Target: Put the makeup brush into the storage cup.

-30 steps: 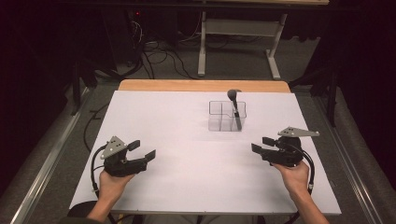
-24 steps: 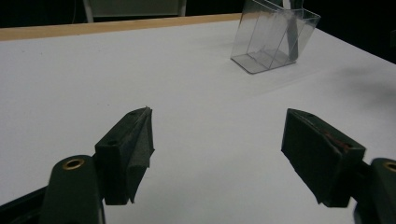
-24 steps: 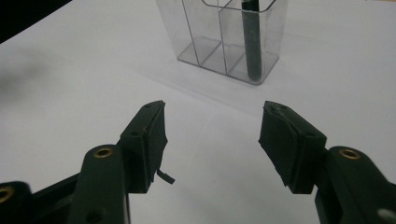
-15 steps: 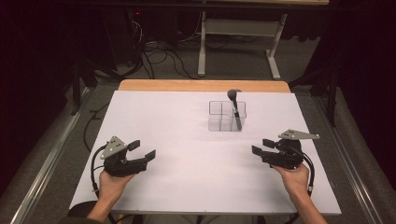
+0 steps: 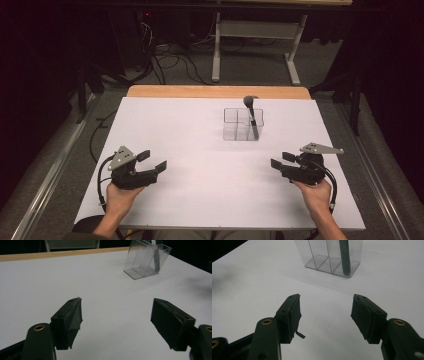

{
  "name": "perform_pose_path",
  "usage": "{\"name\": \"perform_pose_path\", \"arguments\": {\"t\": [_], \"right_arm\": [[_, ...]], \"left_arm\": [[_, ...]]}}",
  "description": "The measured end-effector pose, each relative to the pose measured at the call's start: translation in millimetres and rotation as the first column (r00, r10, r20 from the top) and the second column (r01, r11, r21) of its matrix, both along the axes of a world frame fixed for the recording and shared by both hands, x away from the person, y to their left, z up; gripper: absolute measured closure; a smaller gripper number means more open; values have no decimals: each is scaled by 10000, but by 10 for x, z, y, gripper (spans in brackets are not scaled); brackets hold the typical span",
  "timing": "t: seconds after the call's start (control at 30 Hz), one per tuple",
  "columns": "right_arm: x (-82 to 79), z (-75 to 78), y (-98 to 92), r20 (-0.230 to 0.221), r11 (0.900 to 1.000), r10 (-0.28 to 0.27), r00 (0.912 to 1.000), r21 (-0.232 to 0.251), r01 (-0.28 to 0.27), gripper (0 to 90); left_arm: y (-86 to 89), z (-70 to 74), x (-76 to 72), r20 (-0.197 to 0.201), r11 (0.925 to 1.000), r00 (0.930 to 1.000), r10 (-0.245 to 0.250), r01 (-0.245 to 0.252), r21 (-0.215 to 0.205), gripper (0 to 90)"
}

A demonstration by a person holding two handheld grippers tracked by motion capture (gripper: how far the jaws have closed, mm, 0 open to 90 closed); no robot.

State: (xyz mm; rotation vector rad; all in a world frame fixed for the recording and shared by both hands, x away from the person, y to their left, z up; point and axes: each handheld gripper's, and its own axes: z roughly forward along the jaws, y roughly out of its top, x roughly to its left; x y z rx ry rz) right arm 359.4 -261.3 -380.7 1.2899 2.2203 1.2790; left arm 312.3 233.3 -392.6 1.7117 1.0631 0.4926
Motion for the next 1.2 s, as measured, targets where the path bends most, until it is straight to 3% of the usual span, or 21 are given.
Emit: {"name": "perform_pose_path", "arguments": {"t": [0.43, 0.83, 1.07, 1.2], "right_arm": [[-28, -61, 15, 35, 9999, 4, 10000, 120, -5, 422], [-95, -130, 36, 208, 9996, 164, 9996, -242, -159, 416], [-95, -164, 17, 334, 9995, 300, 9990, -6, -300, 403], [-96, -197, 33, 316, 9996, 259, 9992, -101, -256, 400]], "left_arm": [[-2, -3, 0, -10, 10000, 10000, -5, 5, 48, 251], [-2, -4, -6, -9, 9999, 10000, 32, -32, 101, 252], [-3, -7, -8, -1, 9998, 9999, 101, -101, 155, 252], [-2, -7, -11, 6, 9998, 9999, 131, -131, 172, 252]]}}
